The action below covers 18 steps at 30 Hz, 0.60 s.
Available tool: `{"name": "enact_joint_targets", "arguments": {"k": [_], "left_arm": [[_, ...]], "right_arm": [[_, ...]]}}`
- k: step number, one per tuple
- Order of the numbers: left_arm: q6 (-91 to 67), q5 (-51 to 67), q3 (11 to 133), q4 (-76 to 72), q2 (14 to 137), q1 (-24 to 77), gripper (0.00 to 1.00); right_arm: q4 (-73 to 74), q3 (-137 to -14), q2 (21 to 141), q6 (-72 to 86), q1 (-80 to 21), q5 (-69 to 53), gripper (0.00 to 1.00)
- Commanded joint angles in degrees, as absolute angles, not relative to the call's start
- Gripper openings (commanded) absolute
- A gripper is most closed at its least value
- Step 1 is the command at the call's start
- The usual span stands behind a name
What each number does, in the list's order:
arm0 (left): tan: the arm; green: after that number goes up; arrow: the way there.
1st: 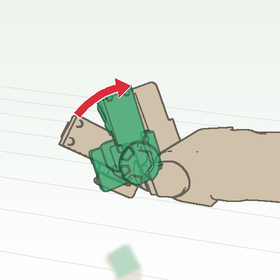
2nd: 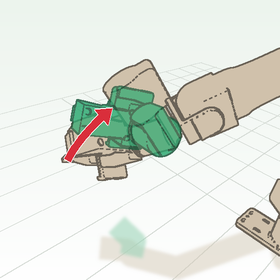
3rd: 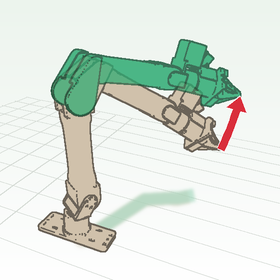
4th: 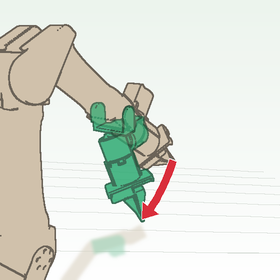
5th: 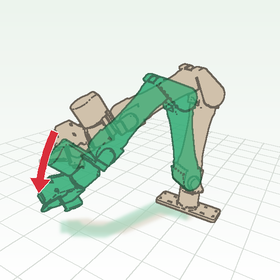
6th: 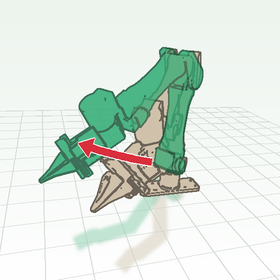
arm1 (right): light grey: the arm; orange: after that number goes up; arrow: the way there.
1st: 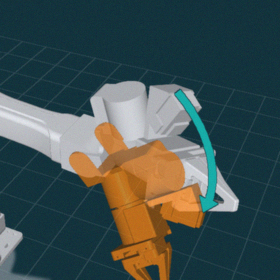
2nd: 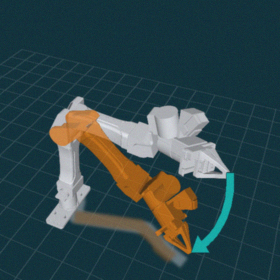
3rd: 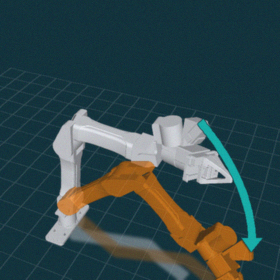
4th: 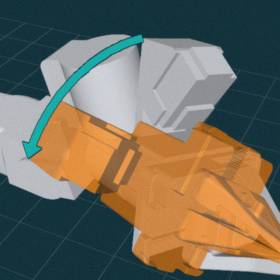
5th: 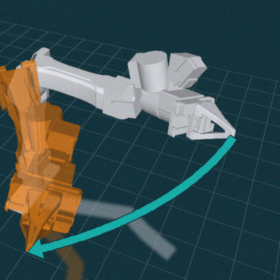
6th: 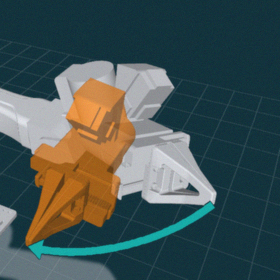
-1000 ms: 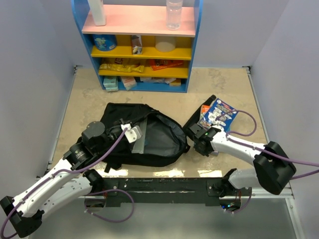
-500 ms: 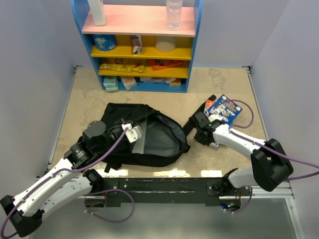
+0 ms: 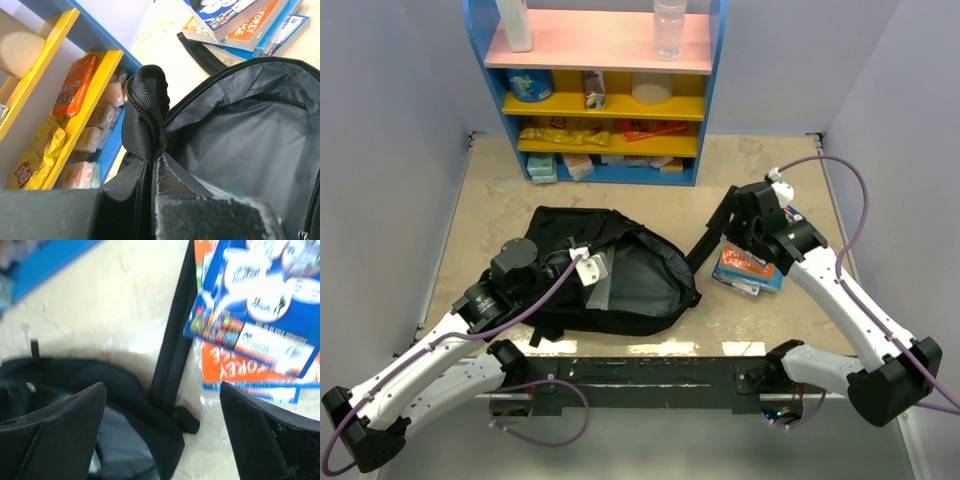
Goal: Pack the student bag
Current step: Move the book to the center of the board.
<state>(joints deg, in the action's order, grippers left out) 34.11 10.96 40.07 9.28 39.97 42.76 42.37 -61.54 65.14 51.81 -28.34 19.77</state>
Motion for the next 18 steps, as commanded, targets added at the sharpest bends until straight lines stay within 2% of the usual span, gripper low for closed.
{"name": "enact_joint_targets", "arguments": {"k": [1, 7, 12, 18], "left_arm": [[33.8, 13.5, 43.8, 5.0, 39.2, 42.5, 0.00], [33.0, 14.0, 43.2, 5.4, 38.6, 42.5, 0.00], [33.6, 13.5, 42.8, 5.4, 38.2, 42.5, 0.00], [33.8, 13.6, 42.2, 5.5, 38.4, 42.5, 0.00]], "right_arm": [[35.8, -66.2, 72.7, 44.7, -23.6, 18.0, 0.99], [28.0, -68.6, 77.3, 40.9, -15.4, 17.8, 0.99], [18.9, -59.9, 72.3, 41.8, -2.2, 10.0, 0.99], [20.1, -56.4, 70.3, 42.0, 9.3, 3.0, 0.99]]}}
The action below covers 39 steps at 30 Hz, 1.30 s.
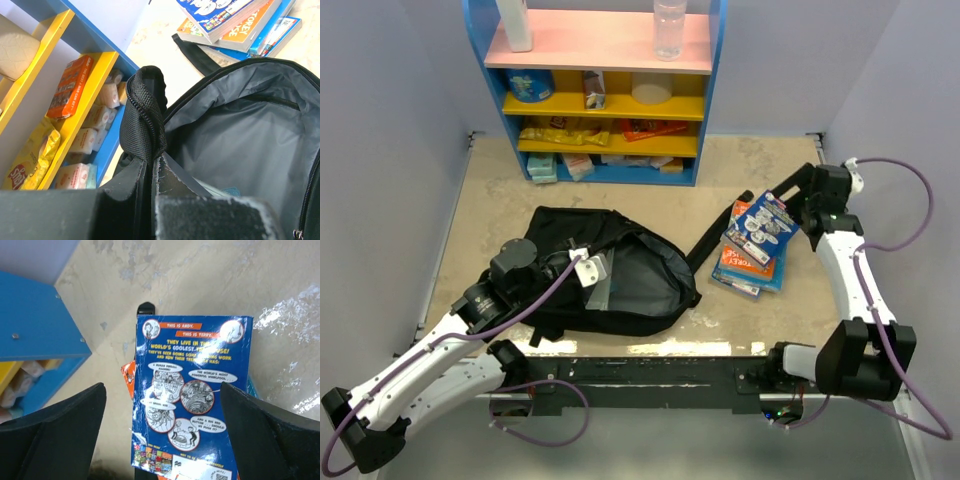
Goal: Pack the student bag
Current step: Move the book to the center of the board, then pick up the book from the center of the board.
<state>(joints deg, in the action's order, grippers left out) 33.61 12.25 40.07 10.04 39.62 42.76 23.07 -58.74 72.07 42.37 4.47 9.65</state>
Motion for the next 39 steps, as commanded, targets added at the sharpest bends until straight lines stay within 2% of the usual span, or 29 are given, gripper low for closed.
{"name": "enact_joint_targets", "arguments": {"k": [1, 5, 11, 15, 24, 30, 33, 35, 36, 38, 39], "left_arm": [[33.8, 13.6, 42.2, 5.5, 38.5, 42.5, 0.00], [33.9, 13.9, 42.4, 5.1, 38.9, 42.5, 0.00], [33.7, 14.1, 42.5, 5.5, 38.8, 42.5, 0.00], [34.0, 14.1, 41.7, 5.3, 38.6, 42.5, 0.00], [32.7, 14.0, 42.4, 5.2, 38.7, 42.5, 0.00], [31.8, 14.1, 42.0, 4.8, 38.4, 42.5, 0.00], [32.0, 14.2, 41.8, 5.1, 38.1, 42.5, 0.00], [32.4, 14.1, 41.7, 5.2, 37.8, 42.5, 0.00], [32.6, 14.1, 41.7, 5.3, 37.7, 42.5, 0.00], [32.7, 14.1, 41.7, 5.4, 37.5, 42.5, 0.00], [32.6, 14.1, 41.7, 5.4, 37.5, 42.5, 0.00]], "right_arm": [[20.5, -55.3, 70.1, 42.9, 11.1, 2.2, 0.99], [18.0, -49.3, 69.4, 44.5, 18.1, -2.8, 0.99], [16.4, -45.5, 70.4, 48.4, 21.6, -5.4, 0.99], [10.4, -43.0, 71.5, 51.8, 22.1, -10.1, 0.99], [2.3, -40.4, 78.3, 58.9, 22.1, -12.2, 0.98], [-1.8, -39.7, 78.6, 60.1, 22.1, -11.0, 0.84], [-3.0, -39.7, 79.2, 60.3, 22.1, -10.7, 0.74], [-4.0, -39.2, 79.3, 60.3, 22.1, -10.6, 0.64], [-4.6, -38.8, 79.5, 60.7, 22.1, -11.0, 0.51], [-5.5, -38.1, 79.9, 60.8, 22.1, -11.3, 0.39], [-5.7, -37.8, 80.2, 61.4, 22.1, -11.7, 0.26]]}}
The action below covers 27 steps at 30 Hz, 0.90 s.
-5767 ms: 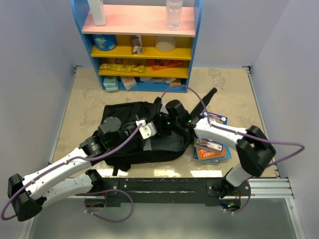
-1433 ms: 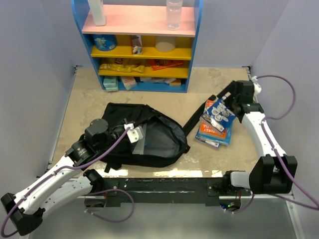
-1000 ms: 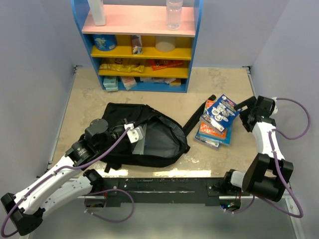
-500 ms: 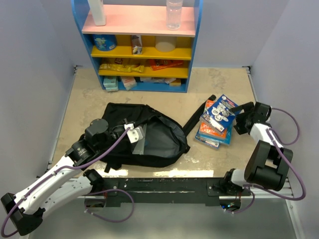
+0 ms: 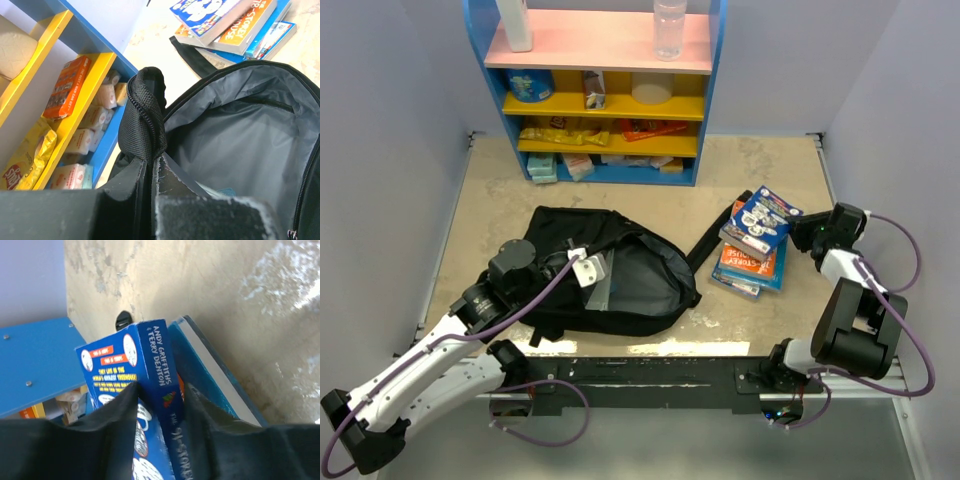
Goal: Pack the student bag
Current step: Pick up the book from the center of the board.
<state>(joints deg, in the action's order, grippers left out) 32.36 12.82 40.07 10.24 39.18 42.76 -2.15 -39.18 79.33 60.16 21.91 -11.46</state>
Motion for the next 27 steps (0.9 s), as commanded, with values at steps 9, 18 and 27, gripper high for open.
{"name": "enact_joint_targets", "arguments": {"k": [9, 18, 27], "left_arm": [[32.7, 14.3, 41.9, 5.7, 37.2, 42.5, 0.00], [31.4, 13.2, 40.3, 3.2, 37.3, 42.5, 0.00], [32.2, 13.4, 39.6, 3.1, 38.1, 42.5, 0.00]], "right_arm": [[-7.6, -37.0, 80.2, 62.0, 22.1, -15.3, 0.00], [-5.0, -36.8, 67.8, 63.5, 15.0, -24.6, 0.00], [-15.1, -32.5, 60.4, 78.8, 8.4, -29.6, 0.00]]}}
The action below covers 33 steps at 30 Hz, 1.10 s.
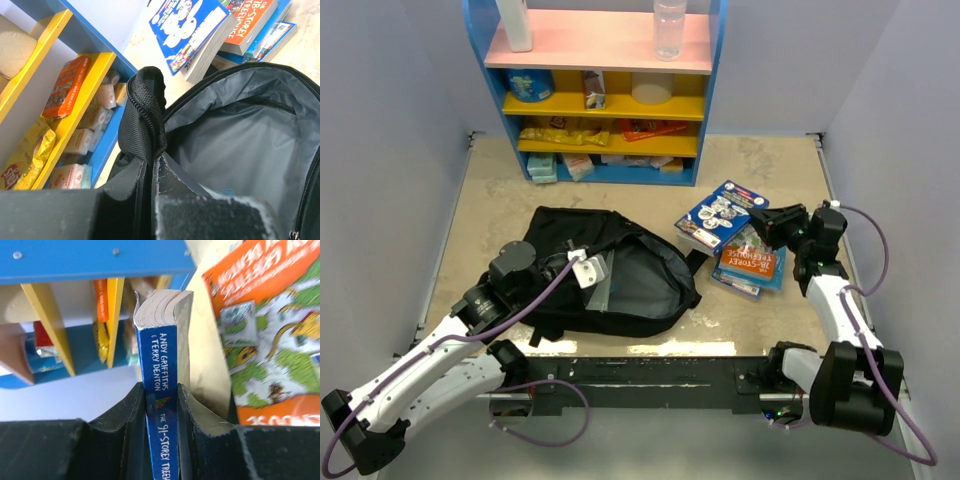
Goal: Pack the student bag
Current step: Pick up the book from the center of the board, then place the book in the student bag.
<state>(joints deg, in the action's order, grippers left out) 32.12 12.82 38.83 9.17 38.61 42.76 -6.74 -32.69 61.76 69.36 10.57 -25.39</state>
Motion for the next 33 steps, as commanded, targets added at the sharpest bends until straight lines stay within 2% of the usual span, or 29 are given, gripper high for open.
{"name": "enact_joint_targets", "arguments": {"k": [1, 15, 19, 24, 28, 33], "left_arm": [[32.3, 13.2, 39.6, 3.2, 38.2, 42.5, 0.00], [31.8, 14.1, 40.2, 3.3, 38.1, 42.5, 0.00], [31.0, 12.8, 39.9, 2.0, 37.9, 42.5, 0.00], [31.4, 11.7, 40.7, 1.2, 39.9, 42.6, 0.00], [30.8, 10.5, 42.6, 1.0, 42.0, 42.6, 0.00], [31.0, 9.8, 45.0, -1.3, 43.2, 42.7, 0.00]], "right_arm": [[-16.2, -32.7, 59.9, 79.9, 7.2, -29.6, 0.00], [-17.8, -37.7, 52.5, 90.6, 1.0, -29.1, 0.00], [-8.0, -36.4, 48.8, 88.3, -3.1, -30.6, 0.00], [2.0, -33.7, 41.6, 82.1, -6.8, -25.5, 0.00], [0.3, -30.1, 41.0, 84.0, -11.0, -23.3, 0.00], [4.0, -34.3, 42.6, 80.3, -16.9, -18.9, 0.00]]}}
